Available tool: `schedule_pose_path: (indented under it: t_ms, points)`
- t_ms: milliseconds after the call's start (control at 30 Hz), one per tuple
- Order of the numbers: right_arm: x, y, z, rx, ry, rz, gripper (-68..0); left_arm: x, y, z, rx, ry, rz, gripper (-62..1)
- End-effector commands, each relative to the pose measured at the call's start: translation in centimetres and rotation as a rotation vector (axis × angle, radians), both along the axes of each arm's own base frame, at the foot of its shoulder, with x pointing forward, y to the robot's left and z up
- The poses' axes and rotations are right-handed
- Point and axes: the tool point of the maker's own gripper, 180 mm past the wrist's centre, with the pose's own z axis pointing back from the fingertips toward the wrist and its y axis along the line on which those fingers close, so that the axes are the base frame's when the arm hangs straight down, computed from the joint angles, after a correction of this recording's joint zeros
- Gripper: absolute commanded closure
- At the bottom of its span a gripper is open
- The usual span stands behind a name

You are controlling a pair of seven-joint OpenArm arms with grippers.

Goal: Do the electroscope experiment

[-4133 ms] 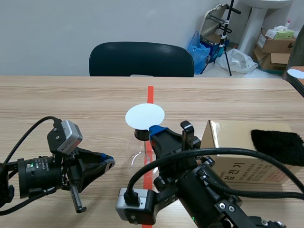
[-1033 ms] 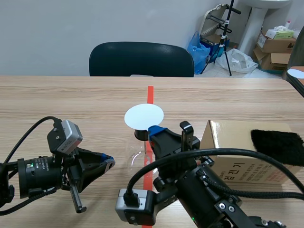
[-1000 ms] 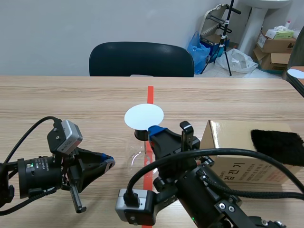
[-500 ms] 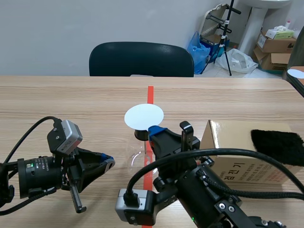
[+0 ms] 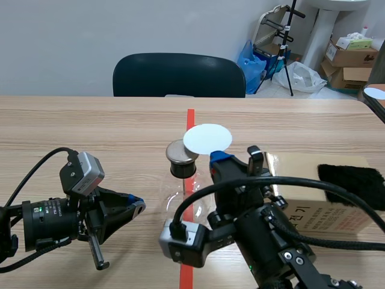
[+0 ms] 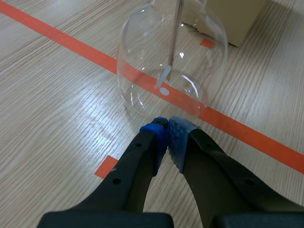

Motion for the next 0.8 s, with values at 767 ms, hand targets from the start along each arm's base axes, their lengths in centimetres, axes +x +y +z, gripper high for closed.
schedule_pose_path:
  t_ms: [767]
  points:
    - [1.8,-6.1,0.9,0.005,-0.041,-0.338,-1.0,0.4,-0.6,1.1,-0.033,-0.025,-0.004,-3.2]
